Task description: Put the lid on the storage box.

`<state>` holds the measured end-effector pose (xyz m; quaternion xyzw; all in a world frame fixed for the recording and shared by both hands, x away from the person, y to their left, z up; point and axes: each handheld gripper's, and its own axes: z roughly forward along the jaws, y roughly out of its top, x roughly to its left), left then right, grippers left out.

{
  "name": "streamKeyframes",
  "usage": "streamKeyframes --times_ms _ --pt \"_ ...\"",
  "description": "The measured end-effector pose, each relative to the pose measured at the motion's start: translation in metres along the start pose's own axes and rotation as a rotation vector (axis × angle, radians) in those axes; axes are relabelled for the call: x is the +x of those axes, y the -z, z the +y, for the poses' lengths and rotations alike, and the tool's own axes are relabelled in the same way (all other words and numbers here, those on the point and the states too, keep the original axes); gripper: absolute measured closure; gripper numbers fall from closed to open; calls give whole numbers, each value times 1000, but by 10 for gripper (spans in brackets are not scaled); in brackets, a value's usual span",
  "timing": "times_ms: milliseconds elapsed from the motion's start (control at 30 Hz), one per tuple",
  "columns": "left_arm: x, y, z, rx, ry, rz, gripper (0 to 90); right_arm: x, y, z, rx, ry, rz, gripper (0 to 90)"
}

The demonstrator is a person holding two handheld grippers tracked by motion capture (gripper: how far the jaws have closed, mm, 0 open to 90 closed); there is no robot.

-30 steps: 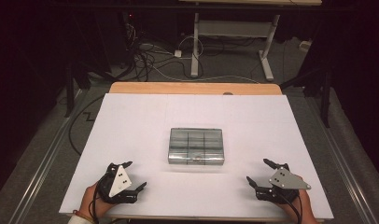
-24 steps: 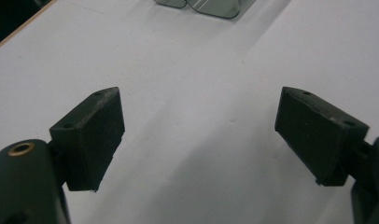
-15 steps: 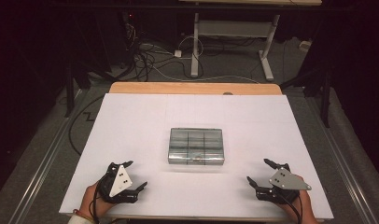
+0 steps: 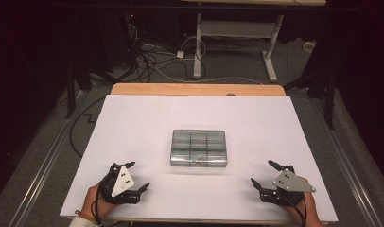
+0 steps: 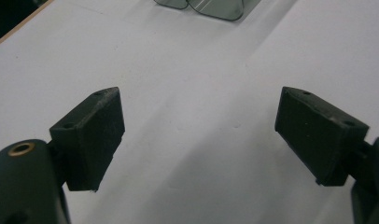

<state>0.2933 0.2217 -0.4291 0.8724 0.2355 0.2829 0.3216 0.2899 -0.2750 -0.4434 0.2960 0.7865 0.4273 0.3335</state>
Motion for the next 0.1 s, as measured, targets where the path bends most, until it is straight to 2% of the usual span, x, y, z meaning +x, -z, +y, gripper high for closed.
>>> streamKeyframes --times_ms 100 --pt "1 0 1 -4 5 1 154 0 0 1 0 -2 -2 189"
